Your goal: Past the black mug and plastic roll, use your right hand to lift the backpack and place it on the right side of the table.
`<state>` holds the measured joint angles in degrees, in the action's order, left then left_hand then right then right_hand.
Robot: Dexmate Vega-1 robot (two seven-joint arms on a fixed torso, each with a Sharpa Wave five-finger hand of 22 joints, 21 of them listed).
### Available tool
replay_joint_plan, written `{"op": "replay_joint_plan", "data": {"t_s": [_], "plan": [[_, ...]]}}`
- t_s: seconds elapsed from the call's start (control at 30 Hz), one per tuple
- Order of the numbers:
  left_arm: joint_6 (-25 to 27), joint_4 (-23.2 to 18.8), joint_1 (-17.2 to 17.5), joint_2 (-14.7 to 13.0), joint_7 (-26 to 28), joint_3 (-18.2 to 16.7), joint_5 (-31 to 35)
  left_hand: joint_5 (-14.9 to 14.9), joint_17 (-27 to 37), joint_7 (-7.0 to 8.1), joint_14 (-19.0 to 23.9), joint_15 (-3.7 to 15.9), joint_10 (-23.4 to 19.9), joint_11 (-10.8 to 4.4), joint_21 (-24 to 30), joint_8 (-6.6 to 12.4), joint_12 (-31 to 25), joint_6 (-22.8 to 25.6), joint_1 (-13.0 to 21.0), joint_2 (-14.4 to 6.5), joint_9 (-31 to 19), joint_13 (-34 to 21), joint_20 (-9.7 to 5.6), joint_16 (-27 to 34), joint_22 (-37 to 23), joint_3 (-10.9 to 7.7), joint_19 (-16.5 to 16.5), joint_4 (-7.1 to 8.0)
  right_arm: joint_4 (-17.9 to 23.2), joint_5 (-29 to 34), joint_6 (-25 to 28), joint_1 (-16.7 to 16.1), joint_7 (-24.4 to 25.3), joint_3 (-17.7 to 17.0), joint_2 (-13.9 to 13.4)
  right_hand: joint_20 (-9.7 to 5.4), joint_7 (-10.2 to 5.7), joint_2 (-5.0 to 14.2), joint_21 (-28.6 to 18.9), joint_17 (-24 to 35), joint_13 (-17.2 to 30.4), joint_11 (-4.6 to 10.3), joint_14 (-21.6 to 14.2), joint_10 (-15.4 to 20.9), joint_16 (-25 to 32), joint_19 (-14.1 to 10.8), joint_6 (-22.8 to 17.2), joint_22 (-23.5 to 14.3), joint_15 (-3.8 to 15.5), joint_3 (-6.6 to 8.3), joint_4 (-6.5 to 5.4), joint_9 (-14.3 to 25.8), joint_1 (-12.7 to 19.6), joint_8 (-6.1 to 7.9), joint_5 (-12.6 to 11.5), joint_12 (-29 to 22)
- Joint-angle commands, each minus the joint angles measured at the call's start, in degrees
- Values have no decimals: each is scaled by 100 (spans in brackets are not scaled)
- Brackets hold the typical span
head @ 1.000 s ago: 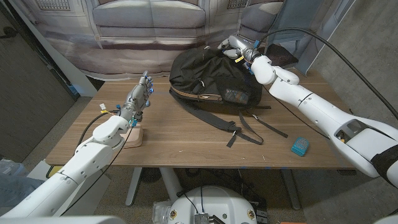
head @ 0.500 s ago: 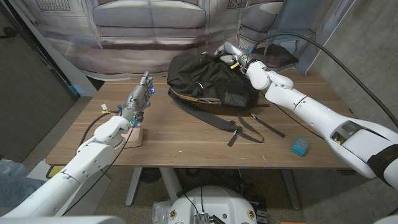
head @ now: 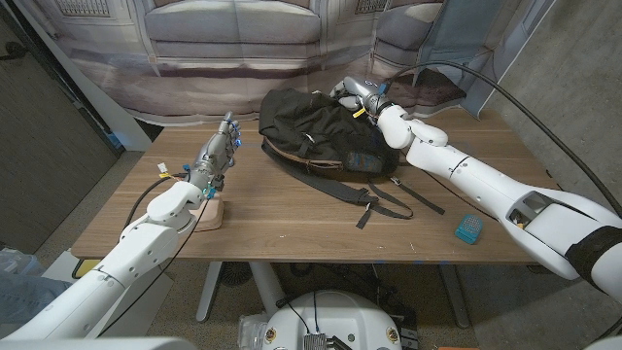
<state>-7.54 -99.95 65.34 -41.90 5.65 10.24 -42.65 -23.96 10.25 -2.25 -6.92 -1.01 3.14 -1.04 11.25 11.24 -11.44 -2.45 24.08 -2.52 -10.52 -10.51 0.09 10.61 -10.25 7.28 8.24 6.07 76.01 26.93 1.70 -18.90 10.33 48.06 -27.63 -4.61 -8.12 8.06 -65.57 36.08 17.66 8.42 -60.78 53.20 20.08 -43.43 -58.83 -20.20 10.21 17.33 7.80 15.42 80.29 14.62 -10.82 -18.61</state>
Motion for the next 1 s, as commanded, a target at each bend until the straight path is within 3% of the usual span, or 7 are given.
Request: {"op": "replay_joint_plan", "data": {"t_s": [0.03,1.0], "plan": [[-46,79,-3,-10,-62,-3,-16,-35,24,-15,-44,-9,37,23,17,4,-1,-16,-6,-50,-20,-13,-7,10,-18,41,53,19,-190,127,172,10,111,185,156,-857,-33,14,-58,-3,18,-1,-38,67,-9,47,0,12,258,41,-8,19,-56,-16,-27,34],[-95,192,-7,-5,-139,-18,-73,-37,24,-9,-38,-15,34,20,21,7,-3,-7,8,-64,-20,-13,-7,13,-19,80,54,17,-628,13,115,180,141,416,415,-856,-72,40,-119,-40,24,-11,2,28,-94,160,80,115,252,98,-43,10,-228,-60,-52,121]]}}
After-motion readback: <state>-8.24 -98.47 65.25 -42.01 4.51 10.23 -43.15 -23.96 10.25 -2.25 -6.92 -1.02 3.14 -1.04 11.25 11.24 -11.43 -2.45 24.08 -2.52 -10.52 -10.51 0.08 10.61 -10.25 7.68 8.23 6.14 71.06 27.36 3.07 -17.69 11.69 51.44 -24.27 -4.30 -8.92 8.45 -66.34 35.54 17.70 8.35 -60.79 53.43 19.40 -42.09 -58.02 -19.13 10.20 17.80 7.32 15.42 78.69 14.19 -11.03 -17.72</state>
